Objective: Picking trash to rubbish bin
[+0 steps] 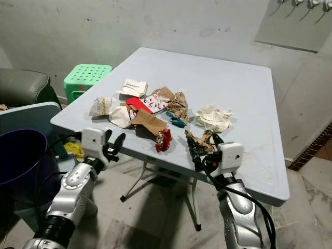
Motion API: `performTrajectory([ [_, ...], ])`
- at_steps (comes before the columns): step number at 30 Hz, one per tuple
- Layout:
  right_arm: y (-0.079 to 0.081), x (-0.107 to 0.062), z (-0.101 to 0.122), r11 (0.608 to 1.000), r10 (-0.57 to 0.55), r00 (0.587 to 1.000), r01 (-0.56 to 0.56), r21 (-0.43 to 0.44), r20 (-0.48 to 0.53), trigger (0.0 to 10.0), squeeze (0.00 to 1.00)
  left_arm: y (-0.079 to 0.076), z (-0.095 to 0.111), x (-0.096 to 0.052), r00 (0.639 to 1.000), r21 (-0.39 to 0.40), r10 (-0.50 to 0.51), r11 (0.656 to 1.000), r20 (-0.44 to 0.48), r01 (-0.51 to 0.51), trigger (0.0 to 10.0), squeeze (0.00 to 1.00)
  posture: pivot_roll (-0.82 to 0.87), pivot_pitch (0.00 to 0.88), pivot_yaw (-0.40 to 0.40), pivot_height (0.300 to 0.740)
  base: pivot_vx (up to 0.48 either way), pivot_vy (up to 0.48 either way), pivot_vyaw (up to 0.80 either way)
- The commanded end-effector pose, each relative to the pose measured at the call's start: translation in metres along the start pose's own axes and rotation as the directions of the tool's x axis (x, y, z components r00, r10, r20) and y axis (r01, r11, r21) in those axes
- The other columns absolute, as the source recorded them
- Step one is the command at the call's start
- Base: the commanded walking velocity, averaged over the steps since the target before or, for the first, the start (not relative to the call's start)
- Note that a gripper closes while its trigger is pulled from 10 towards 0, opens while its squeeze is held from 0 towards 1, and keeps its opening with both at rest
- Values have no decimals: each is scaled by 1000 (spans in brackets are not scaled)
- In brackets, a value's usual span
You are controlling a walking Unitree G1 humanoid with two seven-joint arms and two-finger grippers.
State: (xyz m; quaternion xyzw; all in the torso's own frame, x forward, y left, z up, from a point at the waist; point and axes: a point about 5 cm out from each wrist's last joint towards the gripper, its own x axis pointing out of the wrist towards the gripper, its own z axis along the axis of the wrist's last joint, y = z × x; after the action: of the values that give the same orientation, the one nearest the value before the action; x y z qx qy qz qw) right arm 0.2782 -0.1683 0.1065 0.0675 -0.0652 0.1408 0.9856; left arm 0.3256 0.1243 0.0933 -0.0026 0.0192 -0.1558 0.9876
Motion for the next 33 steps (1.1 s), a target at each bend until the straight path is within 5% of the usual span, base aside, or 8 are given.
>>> performTrajectory([
  [1, 2, 0, 0, 1000, 11, 1000, -11, 16, -4, 10000, 1000, 0, 4, 2, 1000, 3, -13, 1000, 13, 13, 10000, 0, 40, 0, -13, 740, 0, 0, 0],
  [2, 3, -1, 0, 1000, 14, 1000, -14, 19, -2, 10000, 1000, -1, 5, 2, 1000, -3, -20, 1000, 22, 20, 10000, 0, 37, 0, -8, 740, 0, 0, 0],
  [3, 4, -1, 0, 999, 12, 1000, -12, 31, 3, 10000, 1000, 0, 6, 0, 1000, -54, -13, 998, 24, 14, 10000, 1000, 33, 0, -4, 740, 0, 0, 0],
  [21, -2, 0, 0, 998, -56, 998, 55, -33, -28, 10000, 1000, 8, 9, -9, 1000, 59, -27, 998, 15, 26, 10000, 1000, 18, 0, -5, 740, 0, 0, 0],
  [22, -3, 1, -1, 998, -55, 998, 53, -38, -39, 10000, 0, 8, 8, -9, 1000, 66, -26, 997, -1, 26, 10000, 125, 18, 0, -5, 740, 0, 0, 0],
  [23, -4, 1, -1, 997, -60, 997, 58, -43, -42, 10000, 0, 9, 7, -9, 1000, 66, -25, 997, -4, 25, 10000, 0, 19, 0, -3, 740, 0, 0, 0],
  [29, -4, 2, -1, 995, -66, 997, 64, -73, -34, 10000, 0, 7, 8, -7, 1000, 81, -27, 996, -2, 27, 10000, 0, 18, 0, 4, 740, 0, 0, 0],
  [33, 2, 6, 2, 996, -63, 998, 62, -66, -25, 10000, 0, -9, 11, 6, 994, 91, -106, 990, -8, 106, 10000, 0, 0, 0, 15, 740, 0, 0, 0],
])
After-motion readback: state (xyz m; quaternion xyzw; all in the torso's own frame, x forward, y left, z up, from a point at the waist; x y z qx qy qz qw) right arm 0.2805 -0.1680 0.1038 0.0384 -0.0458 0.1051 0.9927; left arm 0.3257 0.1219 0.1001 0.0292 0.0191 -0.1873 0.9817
